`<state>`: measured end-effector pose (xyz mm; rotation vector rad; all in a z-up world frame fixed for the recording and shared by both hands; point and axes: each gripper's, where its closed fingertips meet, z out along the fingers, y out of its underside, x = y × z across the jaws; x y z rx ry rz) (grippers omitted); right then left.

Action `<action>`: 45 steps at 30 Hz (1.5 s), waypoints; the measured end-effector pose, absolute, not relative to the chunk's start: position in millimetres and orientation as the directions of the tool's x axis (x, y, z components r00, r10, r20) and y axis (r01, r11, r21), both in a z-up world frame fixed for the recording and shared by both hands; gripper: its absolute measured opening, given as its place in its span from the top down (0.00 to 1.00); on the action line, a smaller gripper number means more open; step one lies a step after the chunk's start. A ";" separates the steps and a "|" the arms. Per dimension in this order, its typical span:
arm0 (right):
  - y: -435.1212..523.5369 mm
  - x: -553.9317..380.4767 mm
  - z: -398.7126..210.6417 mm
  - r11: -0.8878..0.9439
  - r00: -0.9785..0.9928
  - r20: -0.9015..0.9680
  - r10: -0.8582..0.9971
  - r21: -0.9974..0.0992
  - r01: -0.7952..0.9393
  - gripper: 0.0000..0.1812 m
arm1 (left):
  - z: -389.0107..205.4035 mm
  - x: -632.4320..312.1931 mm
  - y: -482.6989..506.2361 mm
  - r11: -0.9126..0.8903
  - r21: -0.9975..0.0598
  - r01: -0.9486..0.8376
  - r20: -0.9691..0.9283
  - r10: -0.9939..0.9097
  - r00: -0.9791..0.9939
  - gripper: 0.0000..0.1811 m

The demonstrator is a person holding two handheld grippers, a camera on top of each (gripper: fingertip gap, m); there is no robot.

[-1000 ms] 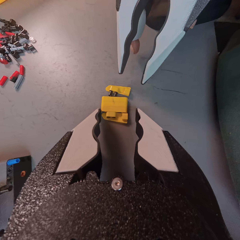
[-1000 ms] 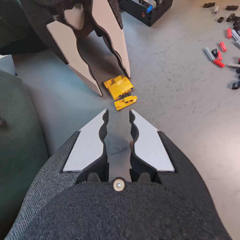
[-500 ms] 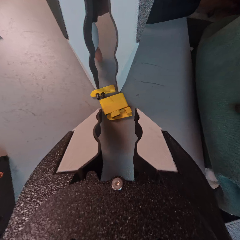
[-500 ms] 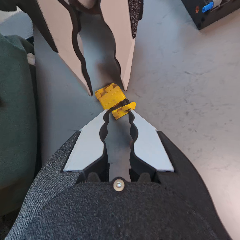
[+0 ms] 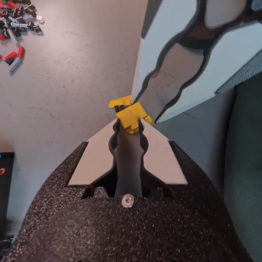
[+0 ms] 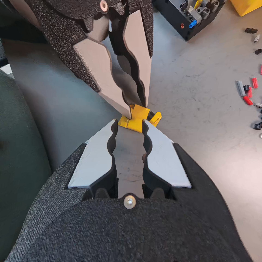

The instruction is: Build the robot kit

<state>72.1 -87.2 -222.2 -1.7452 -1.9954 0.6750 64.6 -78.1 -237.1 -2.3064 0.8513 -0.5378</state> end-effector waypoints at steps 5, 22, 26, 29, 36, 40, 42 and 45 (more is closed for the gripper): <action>-85.6 76.3 -236.6 0.180 -0.184 0.052 0.982 -0.574 0.799 0.79 | -235.6 68.0 -83.5 -0.663 -0.652 -0.368 0.282 -0.663 0.694 0.86; -59.2 74.8 -227.9 0.153 -0.257 -0.081 0.963 -0.622 0.768 0.81 | -238.5 76.8 -80.1 -0.453 -0.714 -0.534 0.091 -0.816 0.571 0.80; -50.2 67.6 -233.4 0.072 -0.166 -0.110 0.980 -0.582 0.810 0.83 | -240.1 77.5 -79.3 -0.439 -0.711 -0.549 0.070 -0.821 0.566 0.82; -51.4 62.4 -234.8 0.076 -0.176 -0.124 0.977 -0.567 0.820 0.86 | -240.2 75.5 -80.0 -0.442 -0.710 -0.548 0.072 -0.819 0.569 0.82; -53.6 60.5 -232.2 0.128 -0.282 -0.200 0.938 -0.557 0.821 0.90 | -239.9 70.9 -82.8 -0.453 -0.711 -0.538 0.089 -0.816 0.571 0.83; -48.5 63.2 -231.5 0.119 -0.280 -0.232 0.932 -0.534 0.837 0.89 | -239.4 70.1 -83.3 -0.466 -0.716 -0.520 0.113 -0.812 0.572 0.83; -51.9 64.2 -238.5 0.134 -0.283 -0.225 0.932 -0.513 0.848 0.89 | -239.0 70.4 -83.4 -0.474 -0.717 -0.511 0.127 -0.810 0.573 0.82; -55.9 63.1 -237.4 0.165 -0.323 -0.220 0.920 -0.530 0.832 0.92 | -238.5 70.8 -84.0 -0.484 -0.719 -0.500 0.144 -0.806 0.574 0.82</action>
